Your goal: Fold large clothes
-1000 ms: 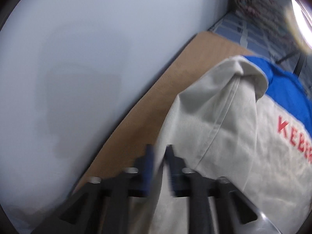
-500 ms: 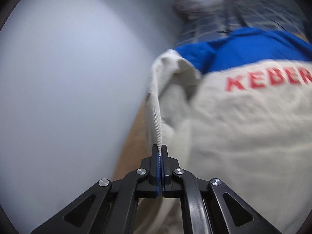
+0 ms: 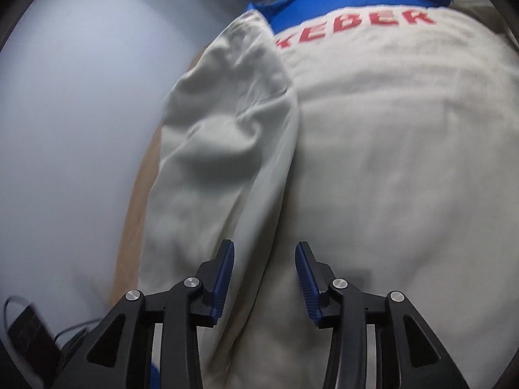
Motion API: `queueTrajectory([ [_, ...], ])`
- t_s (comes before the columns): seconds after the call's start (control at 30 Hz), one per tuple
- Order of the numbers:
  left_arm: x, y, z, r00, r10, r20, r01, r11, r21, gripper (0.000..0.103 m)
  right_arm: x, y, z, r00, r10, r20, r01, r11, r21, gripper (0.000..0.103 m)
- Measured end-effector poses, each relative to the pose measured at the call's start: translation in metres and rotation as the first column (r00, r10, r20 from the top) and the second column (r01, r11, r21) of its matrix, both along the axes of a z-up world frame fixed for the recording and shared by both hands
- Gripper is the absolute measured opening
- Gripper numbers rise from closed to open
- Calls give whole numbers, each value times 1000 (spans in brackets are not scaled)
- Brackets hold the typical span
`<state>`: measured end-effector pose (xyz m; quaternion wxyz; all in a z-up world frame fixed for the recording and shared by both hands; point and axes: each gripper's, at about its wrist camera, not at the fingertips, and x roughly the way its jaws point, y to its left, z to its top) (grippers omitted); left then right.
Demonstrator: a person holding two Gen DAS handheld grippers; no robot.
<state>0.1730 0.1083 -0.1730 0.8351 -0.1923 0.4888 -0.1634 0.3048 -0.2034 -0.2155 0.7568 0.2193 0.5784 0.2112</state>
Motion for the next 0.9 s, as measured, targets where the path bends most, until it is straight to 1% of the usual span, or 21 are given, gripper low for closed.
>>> queueTrajectory([
  [0.07,7,7,-16,998,17,-67,-20,999,-32,62,-9,8,-5,999,31,-36,-29,999,38,44],
  [0.13,10,8,-24,995,27,-94,-31,999,-41,62,-25,17,-8,995,70,-69,-65,995,75,44],
  [0.23,7,11,-22,995,54,-82,-55,998,-20,62,-48,26,-4,993,83,-88,-77,995,71,44],
  [0.27,6,13,-18,996,60,-72,-62,998,-23,62,-52,26,-6,993,80,-93,-73,995,72,45],
  [0.33,7,15,-15,996,73,-58,-74,997,-25,62,-65,33,-2,990,86,-113,-77,993,87,52],
  [0.4,10,17,-13,996,78,-48,-80,996,-30,62,-70,44,-3,985,120,-127,-106,988,110,53],
  [0.43,10,18,-11,996,80,-43,-82,996,-32,62,-74,53,-3,980,151,-127,-137,984,112,50],
  [0.47,9,19,-8,996,81,-39,-82,996,-34,62,-76,58,-2,978,174,-118,-161,981,109,26],
  [0.5,11,18,-8,996,80,-36,-82,996,-35,62,-78,61,-1,974,195,-114,-184,978,100,17],
  [0.53,9,18,-5,996,80,-29,-81,996,-34,62,-81,56,4,974,195,-112,-182,976,119,14],
  [0.57,7,19,-2,997,79,-21,-80,996,-36,62,-84,47,9,976,187,-108,-169,973,159,11],
  [0.6,7,19,-1,997,77,-17,-78,996,-41,62,-87,32,16,981,168,-97,-146,968,206,10],
  [0.63,5,18,0,997,74,-12,-75,996,-49,62,-90,13,23,988,135,-77,-114,967,228,10],
  [0.67,4,17,0,998,69,-12,-70,996,-55,62,-92,1,25,991,116,-67,-99,971,216,10],
  [0.7,6,14,-3,998,64,-18,-65,996,-58,62,-93,-12,22,992,101,-72,-88,981,175,9],
  [0.73,7,12,-6,998,59,-32,-61,996,-66,62,-96,-21,16,992,87,-90,-75,988,136,9],
  [0.77,8,8,-13,997,49,-60,-53,995,-82,62,-95,-23,11,991,80,-106,-66,990,127,9],
  [0.8,9,3,-17,996,40,-83,-48,994,-94,62,-93,-26,1,989,72,-132,-53,988,144,9],
  [0.83,10,-3,-25,993,25,-117,-38,993,-112,62,-94,-27,-6,986,70,-152,-43,984,174,14],
  [0.87,10,-10,-32,990,11,-144,-29,992,-122,62,-92,-31,-9,985,65,-162,-35,982,183,18],
  [0.9,9,-14,-36,987,4,-158,-23,992,-124,62,-92,-32,-12,984,54,-173,-22,983,184,28],
])
